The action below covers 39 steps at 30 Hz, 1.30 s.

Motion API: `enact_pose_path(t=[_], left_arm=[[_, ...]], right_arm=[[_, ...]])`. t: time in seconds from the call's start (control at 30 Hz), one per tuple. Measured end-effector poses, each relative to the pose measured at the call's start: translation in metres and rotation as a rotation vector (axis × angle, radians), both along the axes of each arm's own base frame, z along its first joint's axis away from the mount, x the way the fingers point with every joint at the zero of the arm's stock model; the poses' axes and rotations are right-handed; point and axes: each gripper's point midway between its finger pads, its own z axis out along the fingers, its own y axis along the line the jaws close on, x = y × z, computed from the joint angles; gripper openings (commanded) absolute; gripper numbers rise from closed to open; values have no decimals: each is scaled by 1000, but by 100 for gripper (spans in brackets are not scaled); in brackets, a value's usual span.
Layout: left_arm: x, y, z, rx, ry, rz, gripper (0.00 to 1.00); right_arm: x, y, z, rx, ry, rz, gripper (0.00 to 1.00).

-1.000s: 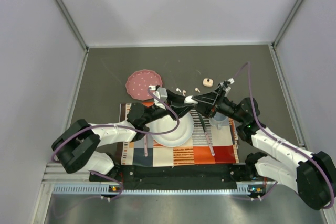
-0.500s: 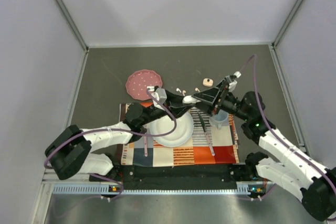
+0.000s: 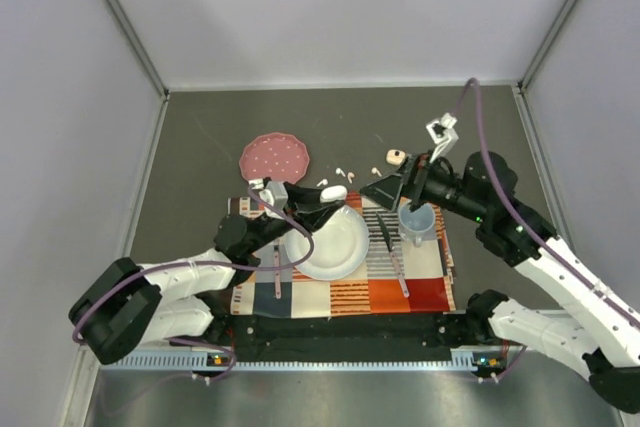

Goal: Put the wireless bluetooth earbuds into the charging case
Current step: Open the charging case.

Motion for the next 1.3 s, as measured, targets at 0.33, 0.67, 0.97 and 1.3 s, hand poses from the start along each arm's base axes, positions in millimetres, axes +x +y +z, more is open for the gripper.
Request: enact_pose_path(t=[0.33,0.67,0.97,1.3], left_arm=[[-6,-5,-12,24,36,-60,0],[-18,-3,0,8,-3,-102,0],[-22,-3,-2,20,-4,-134,0],[-43,-3,4,31,-46,-221,0]], right_arm=[[1,23,-53,-288,-6,17,96],[7,26,-61,-336,-8,6,96],[6,27,-63,-339,-5,11,97],[9,31,-41,-288,-38,2,98]])
